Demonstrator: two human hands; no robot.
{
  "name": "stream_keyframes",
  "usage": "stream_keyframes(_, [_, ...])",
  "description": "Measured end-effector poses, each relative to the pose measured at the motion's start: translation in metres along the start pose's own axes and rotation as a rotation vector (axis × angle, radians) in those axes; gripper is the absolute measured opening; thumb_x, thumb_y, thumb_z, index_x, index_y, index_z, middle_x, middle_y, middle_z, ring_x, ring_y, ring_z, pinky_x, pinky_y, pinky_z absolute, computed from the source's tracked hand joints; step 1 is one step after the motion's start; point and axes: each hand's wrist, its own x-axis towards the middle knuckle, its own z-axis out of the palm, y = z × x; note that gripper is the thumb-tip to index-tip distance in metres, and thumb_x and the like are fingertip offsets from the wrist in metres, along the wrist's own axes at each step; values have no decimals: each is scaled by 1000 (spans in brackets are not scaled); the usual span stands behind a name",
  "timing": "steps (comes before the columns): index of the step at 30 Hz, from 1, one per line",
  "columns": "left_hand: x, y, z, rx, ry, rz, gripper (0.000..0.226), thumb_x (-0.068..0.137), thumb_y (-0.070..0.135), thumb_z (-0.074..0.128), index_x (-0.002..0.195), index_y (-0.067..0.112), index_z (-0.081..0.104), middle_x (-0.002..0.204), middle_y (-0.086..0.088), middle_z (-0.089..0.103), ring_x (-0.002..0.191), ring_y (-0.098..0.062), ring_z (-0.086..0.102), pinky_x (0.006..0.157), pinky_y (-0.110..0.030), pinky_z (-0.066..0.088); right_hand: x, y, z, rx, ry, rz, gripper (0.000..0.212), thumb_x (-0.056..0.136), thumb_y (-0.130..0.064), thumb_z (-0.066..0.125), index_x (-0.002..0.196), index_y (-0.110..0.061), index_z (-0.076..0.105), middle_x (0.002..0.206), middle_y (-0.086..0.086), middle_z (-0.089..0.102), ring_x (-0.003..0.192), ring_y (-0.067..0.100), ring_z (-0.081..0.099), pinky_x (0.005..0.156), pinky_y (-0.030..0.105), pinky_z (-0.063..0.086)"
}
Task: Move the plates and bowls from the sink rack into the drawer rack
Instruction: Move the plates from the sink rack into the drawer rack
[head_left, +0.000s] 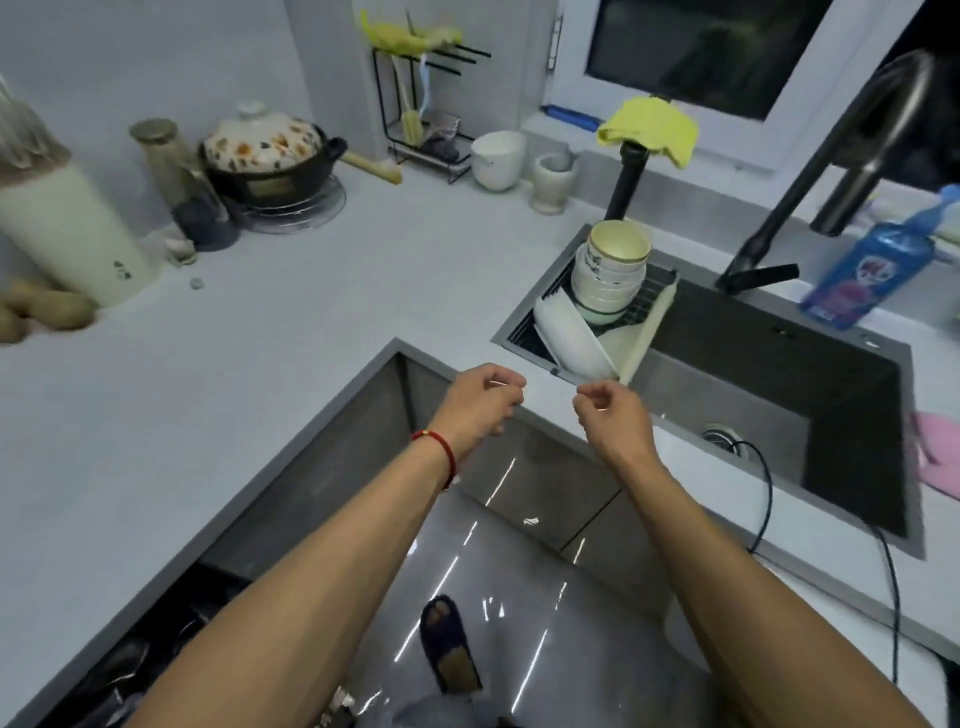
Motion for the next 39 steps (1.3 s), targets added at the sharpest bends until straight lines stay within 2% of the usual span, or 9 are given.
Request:
stream_keyframes(3, [48, 13, 3, 52, -72, 12, 16, 90, 13, 62, 101, 22, 69, 97, -1, 66, 85, -14, 61, 71, -29, 54, 42, -2, -3, -90, 76, -9, 27, 97, -25, 63, 122, -16, 70, 113, 2, 74, 92, 15, 66, 81, 26, 46])
stream_keyframes(11, [113, 40, 8, 128, -75, -30, 19, 89, 16, 61, 105, 23, 68, 106, -4, 67, 94, -18, 62, 81, -36, 58, 142, -25, 15, -288, -27, -2, 47, 106, -20, 47, 152, -8, 47, 151, 15, 55, 138, 35, 52, 111, 42, 42])
stream_keyframes(13, [123, 43, 6, 131, -46, -49, 17, 90, 16, 61, 104, 23, 69, 106, -5, 68, 92, -18, 63, 83, -37, 58, 166, -26, 20, -338, -63, 19, 41, 107, -18, 42, 145, -5, 52, 142, 20, 59, 134, 39, 54, 105, 43, 45])
stream_keyframes(17, [136, 47, 5, 104, -11, -111, 18, 90, 17, 62, 105, 23, 70, 110, -6, 70, 99, -21, 67, 81, -36, 59, 192, -15, 24, -416, -41, -34, 24, 104, -17, 50, 96, -3, 68, 91, 14, 69, 96, 39, 67, 73, 39, 47])
stream_keyframes(24, [151, 57, 32, 94, 84, -159, 15, 92, 16, 62, 102, 25, 69, 109, -7, 70, 92, -17, 64, 83, -36, 58, 197, -2, 9, -351, 94, -193, 23, 105, -17, 55, 116, -3, 69, 103, 15, 74, 98, 34, 68, 83, 40, 51])
stream_keyframes(28, [153, 66, 52, 40, 131, -144, 16, 93, 18, 62, 106, 21, 70, 110, -10, 69, 93, -19, 67, 85, -40, 62, 190, -2, -16, -206, 61, -429, 16, 104, -11, 56, 111, -1, 67, 96, 14, 68, 93, 31, 62, 83, 49, 52])
stream_keyframes(33, [141, 75, 60, -450, 133, -228, 43, 92, 47, 66, 120, 15, 64, 117, -14, 69, 97, -30, 74, 77, -46, 63, 162, -23, -35, -192, 10, -984, 13, 97, -1, 67, 108, 2, 71, 96, 14, 70, 89, 30, 62, 78, 38, 50])
stream_keyframes(36, [115, 62, 44, -710, 273, -211, 37, 101, 31, 50, 127, 6, 61, 109, -18, 74, 90, -34, 75, 72, -48, 61, 137, -40, -27, -201, -175, -1264, 12, 95, -1, 68, 107, -1, 72, 96, 11, 71, 84, 31, 64, 75, 41, 53])
stream_keyframes(39, [63, 28, 17, -849, 534, -197, 37, 97, 12, 41, 129, 5, 58, 116, -21, 72, 96, -36, 72, 67, -48, 60, 97, -55, -1, -123, -411, -1356, 13, 95, -10, 71, 104, -3, 76, 100, 9, 74, 89, 31, 69, 85, 46, 54])
